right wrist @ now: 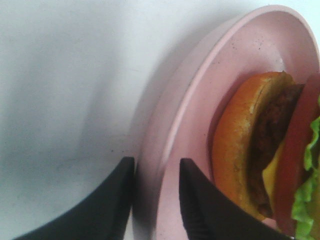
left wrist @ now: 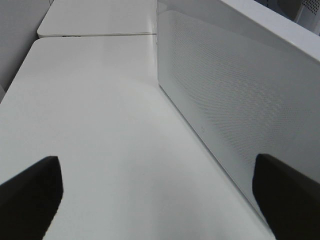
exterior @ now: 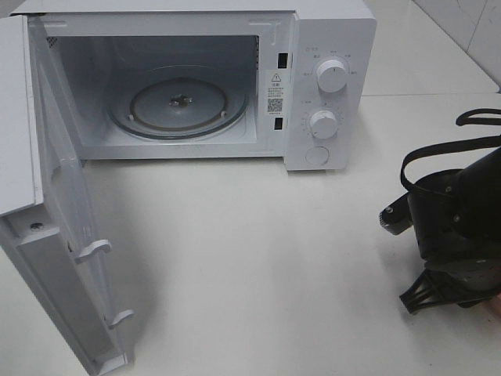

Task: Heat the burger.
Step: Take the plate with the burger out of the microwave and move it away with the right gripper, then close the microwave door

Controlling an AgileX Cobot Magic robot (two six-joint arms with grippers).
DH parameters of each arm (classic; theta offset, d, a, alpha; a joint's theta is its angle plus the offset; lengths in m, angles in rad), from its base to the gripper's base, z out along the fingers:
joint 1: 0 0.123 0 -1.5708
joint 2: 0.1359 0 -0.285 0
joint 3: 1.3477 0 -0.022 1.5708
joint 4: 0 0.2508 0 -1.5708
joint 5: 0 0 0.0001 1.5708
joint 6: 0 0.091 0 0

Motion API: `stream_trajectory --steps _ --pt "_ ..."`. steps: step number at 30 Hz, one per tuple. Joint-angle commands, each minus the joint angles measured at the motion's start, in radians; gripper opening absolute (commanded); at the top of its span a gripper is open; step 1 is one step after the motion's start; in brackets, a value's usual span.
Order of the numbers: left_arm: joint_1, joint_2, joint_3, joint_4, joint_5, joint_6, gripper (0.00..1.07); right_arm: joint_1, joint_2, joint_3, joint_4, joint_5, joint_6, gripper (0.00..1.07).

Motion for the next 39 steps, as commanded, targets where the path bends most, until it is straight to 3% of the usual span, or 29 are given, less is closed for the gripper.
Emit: stream_trajectory --steps 1,4,10,15,22,36,39 --pt "0.002 -0.010 0.004 0.001 -0.001 -0.004 0.98 -0.005 0.001 -0.014 0.039 0.006 -0.044 0.47" --pt "0.002 -0.010 0.004 0.001 -0.001 -0.004 0.98 -0.005 -0.026 -0.035 0.134 -0.005 -0.192 0.56" --pt "0.002 -0.010 0.004 0.001 -0.001 -0.004 0.98 -0.005 -0.109 -0.061 0.236 0.007 -0.313 0.61" --pt "0.002 -0.010 0.004 0.001 -0.001 -0.004 0.98 -0.002 -0.229 -0.069 0.315 0.035 -0.445 0.65" --pt "0.002 -0.010 0.004 0.001 -0.001 -0.004 0.98 -0.002 -0.471 -0.070 0.473 0.058 -0.613 0.79" --pt "0.002 -0.010 0.004 0.001 -0.001 -0.004 0.98 -0.002 -0.915 -0.070 0.743 0.182 -0.798 0.76" --pt "0.002 -0.010 0.004 0.001 -0.001 -0.004 0.98 -0.002 -0.942 -0.070 0.755 0.190 -0.810 0.76"
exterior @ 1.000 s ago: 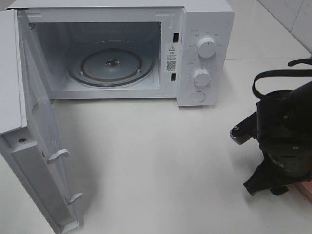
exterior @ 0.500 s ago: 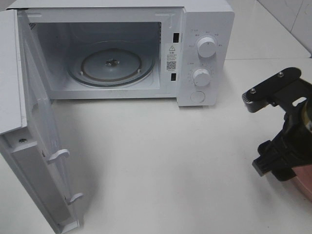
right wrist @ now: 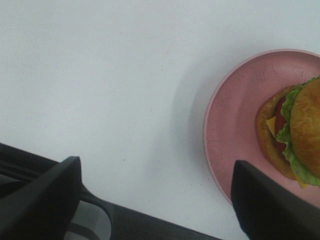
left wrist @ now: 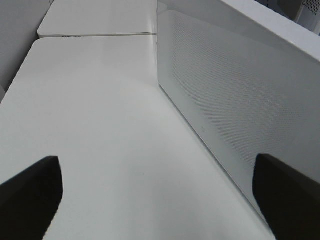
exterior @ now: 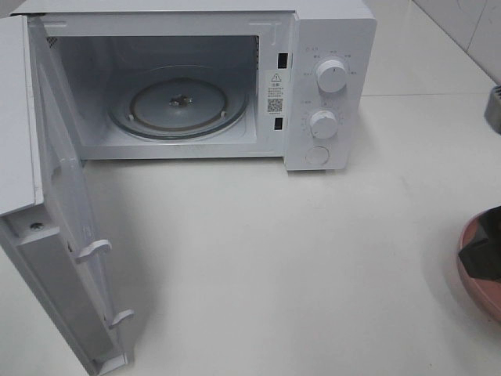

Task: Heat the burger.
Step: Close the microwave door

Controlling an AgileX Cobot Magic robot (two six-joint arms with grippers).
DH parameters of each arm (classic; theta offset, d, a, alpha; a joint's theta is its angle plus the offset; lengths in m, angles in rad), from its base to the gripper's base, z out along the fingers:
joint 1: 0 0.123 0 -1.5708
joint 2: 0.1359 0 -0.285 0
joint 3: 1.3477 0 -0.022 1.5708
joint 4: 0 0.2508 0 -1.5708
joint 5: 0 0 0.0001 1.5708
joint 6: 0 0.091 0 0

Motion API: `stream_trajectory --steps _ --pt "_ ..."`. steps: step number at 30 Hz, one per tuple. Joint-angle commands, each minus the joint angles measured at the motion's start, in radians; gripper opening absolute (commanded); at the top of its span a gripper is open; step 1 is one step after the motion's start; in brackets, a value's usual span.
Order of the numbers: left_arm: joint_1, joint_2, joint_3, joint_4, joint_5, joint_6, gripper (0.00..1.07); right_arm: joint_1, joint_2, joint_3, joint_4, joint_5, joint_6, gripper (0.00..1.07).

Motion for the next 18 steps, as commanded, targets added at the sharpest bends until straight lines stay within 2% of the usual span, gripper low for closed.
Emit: stream_trajectory --steps 1,7,13,18 --pt "0.002 -0.010 0.004 0.001 -0.001 -0.004 0.98 -0.002 -0.116 -0.002 0.056 0.048 -0.063 0.76" --pt "0.002 -0.010 0.004 0.001 -0.001 -0.004 0.98 -0.002 -0.265 -0.001 0.076 0.115 -0.123 0.76" --pt "0.002 -0.010 0.004 0.001 -0.001 -0.004 0.98 -0.002 -0.332 0.000 0.075 0.152 -0.134 0.76" --pt "0.002 -0.010 0.004 0.001 -0.001 -0.004 0.98 -0.008 -0.489 0.072 0.059 0.143 -0.145 0.76"
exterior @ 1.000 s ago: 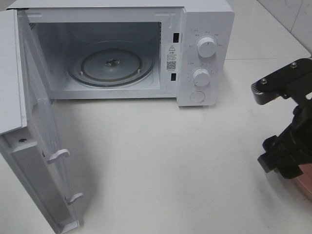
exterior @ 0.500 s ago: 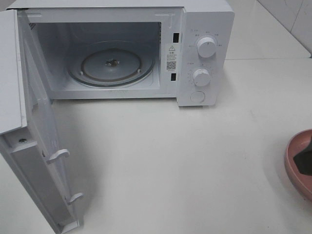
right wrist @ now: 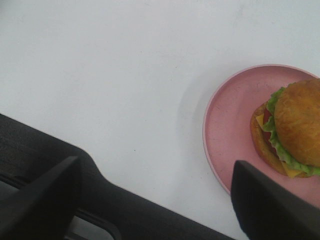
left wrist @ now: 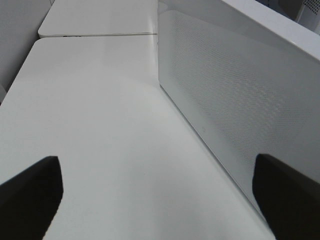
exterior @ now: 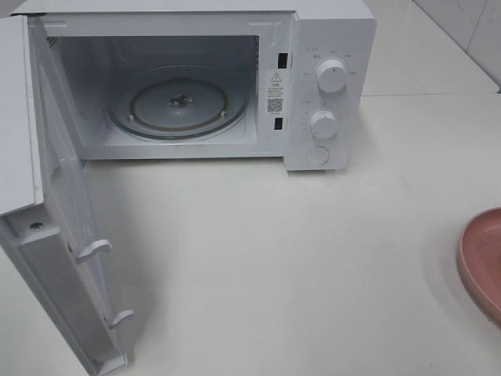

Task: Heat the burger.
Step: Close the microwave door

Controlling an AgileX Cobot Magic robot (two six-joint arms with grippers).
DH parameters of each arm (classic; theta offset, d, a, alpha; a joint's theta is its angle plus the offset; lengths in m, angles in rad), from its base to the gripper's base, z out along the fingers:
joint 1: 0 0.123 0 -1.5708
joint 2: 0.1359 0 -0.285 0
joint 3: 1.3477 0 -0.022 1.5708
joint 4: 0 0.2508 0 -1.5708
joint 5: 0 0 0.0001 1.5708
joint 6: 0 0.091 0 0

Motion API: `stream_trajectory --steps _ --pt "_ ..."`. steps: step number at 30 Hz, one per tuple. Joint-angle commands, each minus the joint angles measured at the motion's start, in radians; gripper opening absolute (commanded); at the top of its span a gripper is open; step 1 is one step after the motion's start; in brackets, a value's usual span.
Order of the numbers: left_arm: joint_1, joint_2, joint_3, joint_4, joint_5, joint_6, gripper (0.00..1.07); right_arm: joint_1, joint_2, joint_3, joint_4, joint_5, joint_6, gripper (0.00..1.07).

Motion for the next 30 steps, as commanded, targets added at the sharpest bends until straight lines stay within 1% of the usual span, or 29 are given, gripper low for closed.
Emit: stream_trajectory --steps 1,3,5,6,8,9,10,11,12,13,14,15,16,17,18,19,21,22,23,24,26,30 --pt "0.002 -0.010 0.004 -0.002 -0.001 -0.004 0.98 -0.008 -0.054 0.033 -0.011 -0.003 -0.019 0.76" --pt "0.002 -0.010 0.004 -0.002 -0.001 -0.004 0.98 -0.019 -0.069 0.047 -0.012 -0.008 -0.019 0.76" --pt "0.002 -0.010 0.004 -0.002 -0.001 -0.004 0.98 -0.105 -0.127 0.104 -0.006 -0.048 -0.052 0.76" --pt "0.002 -0.010 0.004 -0.002 -0.001 -0.004 0.98 -0.105 -0.127 0.104 -0.006 -0.048 -0.052 0.76" --pt "0.002 -0.010 0.004 -0.002 -0.001 -0.004 0.98 -0.169 -0.171 0.117 0.026 -0.076 -0.112 0.76" --pt "0.002 -0.010 0.004 -0.002 -0.001 -0.004 0.98 -0.169 -0.171 0.117 0.026 -0.076 -0.112 0.76" --pt "0.002 -0.010 0.004 -0.002 -0.001 -0.004 0.98 -0.216 -0.198 0.118 0.042 -0.076 -0.132 0.76" --pt "0.002 -0.010 0.004 -0.002 -0.001 -0.004 0.98 -0.216 -0.198 0.118 0.042 -0.076 -0.132 0.76" --pt "0.002 -0.010 0.004 -0.002 -0.001 -0.004 0.98 -0.235 -0.209 0.118 0.049 -0.076 -0.135 0.76" --pt "0.002 -0.010 0.004 -0.002 -0.001 -0.004 0.98 -0.285 -0.240 0.118 0.056 -0.075 -0.137 0.76" --pt "0.002 -0.010 0.004 -0.002 -0.001 -0.004 0.98 -0.285 -0.240 0.118 0.056 -0.075 -0.137 0.76" --pt "0.002 -0.010 0.004 -0.002 -0.001 -0.004 0.98 -0.334 -0.270 0.118 0.060 -0.075 -0.139 0.76" --pt "0.002 -0.010 0.004 -0.002 -0.001 -0.004 0.98 -0.334 -0.270 0.118 0.060 -0.075 -0.139 0.76" --pt "0.002 -0.010 0.004 -0.002 -0.001 -0.004 0.98 -0.353 -0.288 0.118 0.060 -0.075 -0.139 0.76" --pt "0.002 -0.010 0.004 -0.002 -0.001 -0.004 0.98 -0.394 -0.324 0.118 0.060 -0.075 -0.139 0.76" --pt "0.002 -0.010 0.004 -0.002 -0.001 -0.004 0.98 -0.394 -0.324 0.118 0.060 -0.075 -0.139 0.76" --pt "0.002 -0.010 0.004 -0.002 -0.001 -0.004 0.98 -0.451 -0.385 0.118 0.060 -0.075 -0.139 0.76" --pt "0.002 -0.010 0.004 -0.002 -0.001 -0.004 0.98 -0.451 -0.385 0.118 0.060 -0.075 -0.139 0.76" --pt "0.002 -0.010 0.004 -0.002 -0.001 -0.004 0.98 -0.487 -0.428 0.118 0.060 -0.075 -0.140 0.76" --pt "0.002 -0.010 0.004 -0.002 -0.001 -0.004 0.98 -0.487 -0.428 0.118 0.060 -0.075 -0.140 0.76" --pt "0.002 -0.010 0.004 -0.002 -0.001 -0.004 0.98 -0.534 -0.480 0.118 0.067 -0.075 -0.148 0.76" --pt "0.002 -0.010 0.004 -0.002 -0.001 -0.004 0.98 -0.570 -0.524 0.119 0.077 -0.076 -0.161 0.76"
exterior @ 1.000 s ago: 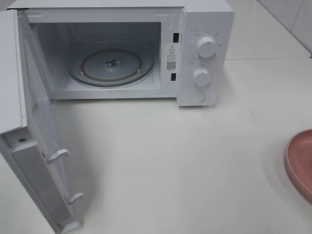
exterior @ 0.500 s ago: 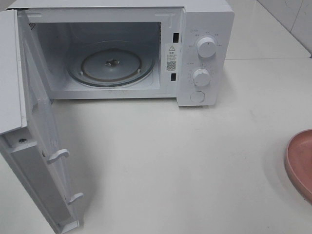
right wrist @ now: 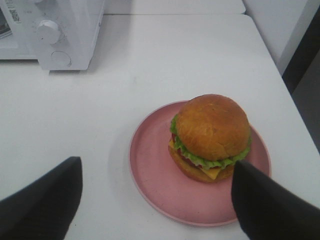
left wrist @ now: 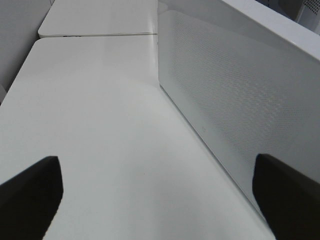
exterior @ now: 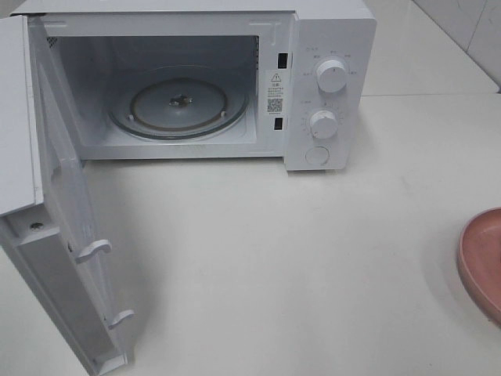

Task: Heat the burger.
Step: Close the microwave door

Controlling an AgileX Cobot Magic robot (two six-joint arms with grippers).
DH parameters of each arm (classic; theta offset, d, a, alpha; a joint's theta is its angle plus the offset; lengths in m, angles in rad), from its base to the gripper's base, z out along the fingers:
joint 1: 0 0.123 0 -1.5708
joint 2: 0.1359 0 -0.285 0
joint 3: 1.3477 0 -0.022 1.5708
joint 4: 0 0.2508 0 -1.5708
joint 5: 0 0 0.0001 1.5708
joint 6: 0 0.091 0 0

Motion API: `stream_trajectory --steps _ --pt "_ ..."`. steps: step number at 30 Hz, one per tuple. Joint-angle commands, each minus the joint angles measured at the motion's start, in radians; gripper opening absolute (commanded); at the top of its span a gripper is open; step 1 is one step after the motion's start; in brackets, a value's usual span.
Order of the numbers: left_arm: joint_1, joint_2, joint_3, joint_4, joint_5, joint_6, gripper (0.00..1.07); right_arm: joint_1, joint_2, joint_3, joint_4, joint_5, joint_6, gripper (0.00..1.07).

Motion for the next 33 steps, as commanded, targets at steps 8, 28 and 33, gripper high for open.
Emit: stream_trajectory --steps 8,28,33 --pt "0.002 -0.010 0.004 -0.002 -0.001 -0.004 0.98 -0.046 -0.048 0.006 0.012 -0.012 -0.025 0.76" --pt "0.002 -0.010 0.004 -0.002 -0.001 -0.004 0.98 -0.046 -0.048 0.006 0.012 -0.012 -0.025 0.76" --pt "0.002 -0.010 0.004 -0.002 -0.001 -0.004 0.98 -0.046 -0.048 0.006 0.012 -0.012 -0.025 0.76"
